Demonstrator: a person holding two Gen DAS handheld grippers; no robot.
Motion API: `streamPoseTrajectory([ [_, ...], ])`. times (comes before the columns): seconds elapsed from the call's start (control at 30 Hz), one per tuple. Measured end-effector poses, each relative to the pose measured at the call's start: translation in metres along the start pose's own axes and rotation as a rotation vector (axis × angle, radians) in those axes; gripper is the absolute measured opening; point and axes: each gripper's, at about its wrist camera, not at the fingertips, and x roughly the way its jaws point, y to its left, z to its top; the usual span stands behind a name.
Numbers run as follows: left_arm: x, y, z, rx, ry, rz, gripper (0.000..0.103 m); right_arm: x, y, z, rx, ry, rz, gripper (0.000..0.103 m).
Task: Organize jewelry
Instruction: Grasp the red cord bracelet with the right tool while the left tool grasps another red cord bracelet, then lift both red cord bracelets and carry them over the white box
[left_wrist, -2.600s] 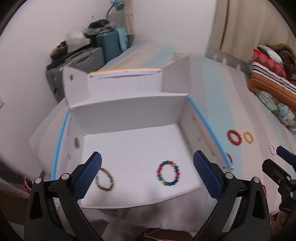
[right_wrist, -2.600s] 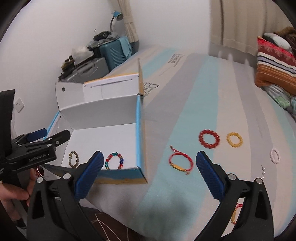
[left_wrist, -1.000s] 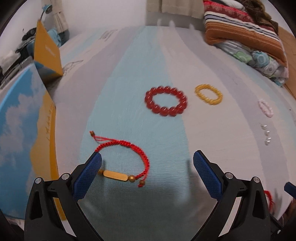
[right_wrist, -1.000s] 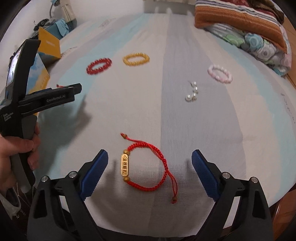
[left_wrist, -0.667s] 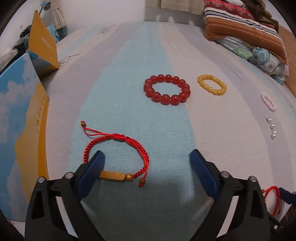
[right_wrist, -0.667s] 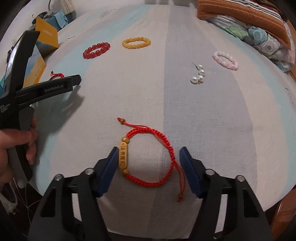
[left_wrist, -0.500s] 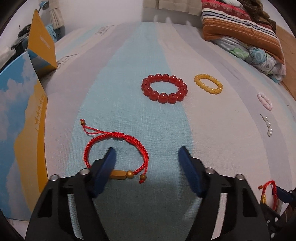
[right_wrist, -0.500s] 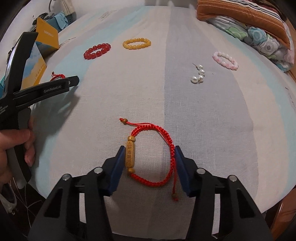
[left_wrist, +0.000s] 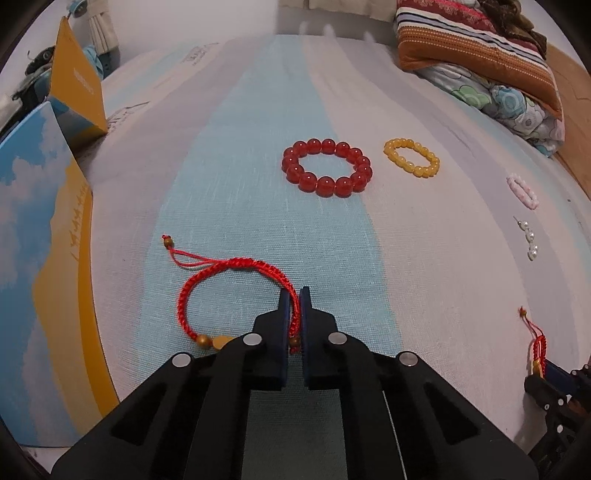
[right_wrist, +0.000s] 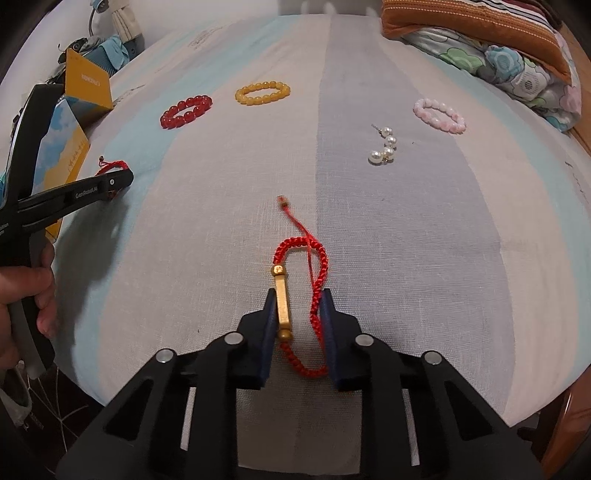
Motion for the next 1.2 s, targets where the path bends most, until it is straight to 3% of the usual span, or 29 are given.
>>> streamPoseTrajectory([
  [0.17, -0.004, -0.004, -0.001, 0.023, -0.001, 0.003, 0.003, -0.003, -0.001, 0.0, -0.003, -0.007, -0.003, 0.012],
  [0.67, -0.032, -0.017, 0.004, 0.037, -0.005, -0.036, 0.003, -0.019, -0.001, 0.006, 0.0, -0.038, -0.006, 0.011],
  [1.2, -0.069, -0.026, 0.015, 0.044, 0.005, 0.042, 0.003, -0.043, 0.001, 0.018, -0.008, -0.07, -0.019, 0.011],
])
